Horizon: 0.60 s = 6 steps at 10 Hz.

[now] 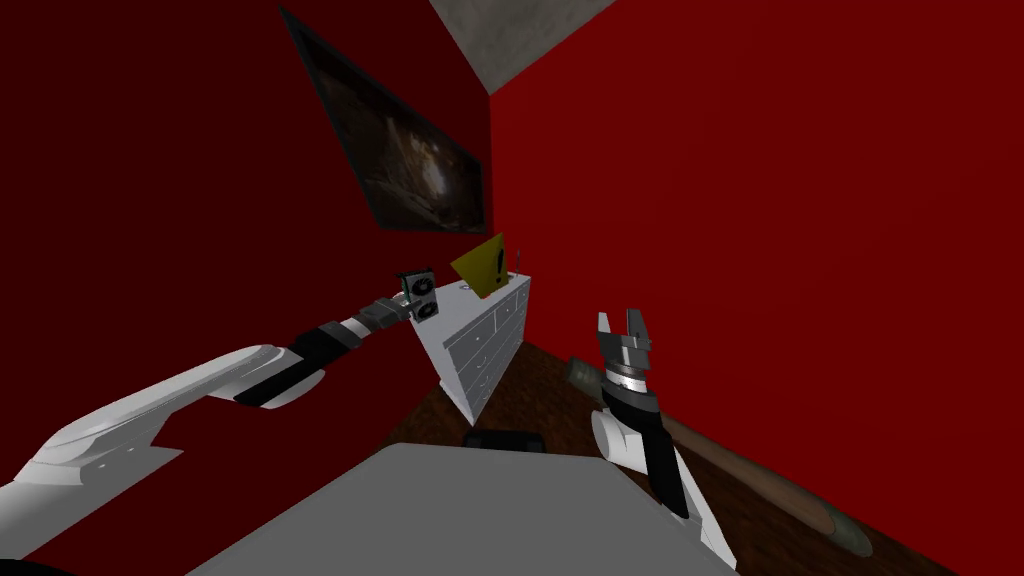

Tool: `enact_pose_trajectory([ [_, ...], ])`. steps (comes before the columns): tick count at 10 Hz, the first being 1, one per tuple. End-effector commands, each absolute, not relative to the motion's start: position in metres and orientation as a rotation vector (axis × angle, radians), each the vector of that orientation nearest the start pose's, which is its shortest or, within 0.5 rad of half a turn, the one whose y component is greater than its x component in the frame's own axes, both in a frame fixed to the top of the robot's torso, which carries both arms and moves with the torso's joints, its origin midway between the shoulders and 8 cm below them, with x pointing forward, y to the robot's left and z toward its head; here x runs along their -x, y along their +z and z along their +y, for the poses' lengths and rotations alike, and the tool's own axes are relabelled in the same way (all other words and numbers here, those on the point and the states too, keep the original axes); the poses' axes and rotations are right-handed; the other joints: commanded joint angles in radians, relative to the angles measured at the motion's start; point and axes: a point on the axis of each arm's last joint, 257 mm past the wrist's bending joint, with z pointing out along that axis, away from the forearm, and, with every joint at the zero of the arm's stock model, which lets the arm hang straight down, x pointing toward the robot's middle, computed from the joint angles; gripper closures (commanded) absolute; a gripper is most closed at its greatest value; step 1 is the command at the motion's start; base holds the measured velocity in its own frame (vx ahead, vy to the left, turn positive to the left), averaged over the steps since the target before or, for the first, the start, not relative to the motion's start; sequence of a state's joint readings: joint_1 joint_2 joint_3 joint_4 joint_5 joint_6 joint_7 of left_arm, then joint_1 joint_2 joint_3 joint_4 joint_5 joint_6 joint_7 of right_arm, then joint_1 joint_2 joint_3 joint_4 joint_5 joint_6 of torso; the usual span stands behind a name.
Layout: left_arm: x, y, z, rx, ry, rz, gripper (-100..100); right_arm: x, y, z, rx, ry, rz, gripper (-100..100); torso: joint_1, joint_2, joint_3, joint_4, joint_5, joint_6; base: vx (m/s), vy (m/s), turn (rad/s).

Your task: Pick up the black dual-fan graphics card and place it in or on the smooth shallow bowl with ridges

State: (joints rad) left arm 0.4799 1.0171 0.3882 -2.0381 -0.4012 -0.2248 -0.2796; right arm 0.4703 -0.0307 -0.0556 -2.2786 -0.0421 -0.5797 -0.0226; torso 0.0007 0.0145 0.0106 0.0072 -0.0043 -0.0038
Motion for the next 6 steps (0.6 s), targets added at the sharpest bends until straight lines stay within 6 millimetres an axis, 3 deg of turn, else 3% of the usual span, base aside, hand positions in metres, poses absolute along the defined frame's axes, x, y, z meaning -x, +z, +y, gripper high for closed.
enact_pose_trajectory([
  [1,-0.437,0.01,0.414,-0.38,0.001,1.406,100,-0.328,0.049,-0.293,-0.575,1.329,0.529,0,0.0,0.0,0.0,0.0,0.0,0.0,-0.116,0.119,-0.038],
  [4,-0.443,0.027,0.429,-0.359,0.018,1.413,100,-0.328,0.049,-0.293,-0.575,1.329,0.529,0,0.002,0.002,0.002,0.001,0.0,0.0,-0.124,0.144,-0.122],
  [6,-0.444,0.036,0.433,-0.329,0.007,1.42,100,-0.328,0.049,-0.293,-0.575,1.329,0.53,0,0.008,-0.001,0.0,0.001,0.001,0.002,-0.028,0.261,-0.273],
])
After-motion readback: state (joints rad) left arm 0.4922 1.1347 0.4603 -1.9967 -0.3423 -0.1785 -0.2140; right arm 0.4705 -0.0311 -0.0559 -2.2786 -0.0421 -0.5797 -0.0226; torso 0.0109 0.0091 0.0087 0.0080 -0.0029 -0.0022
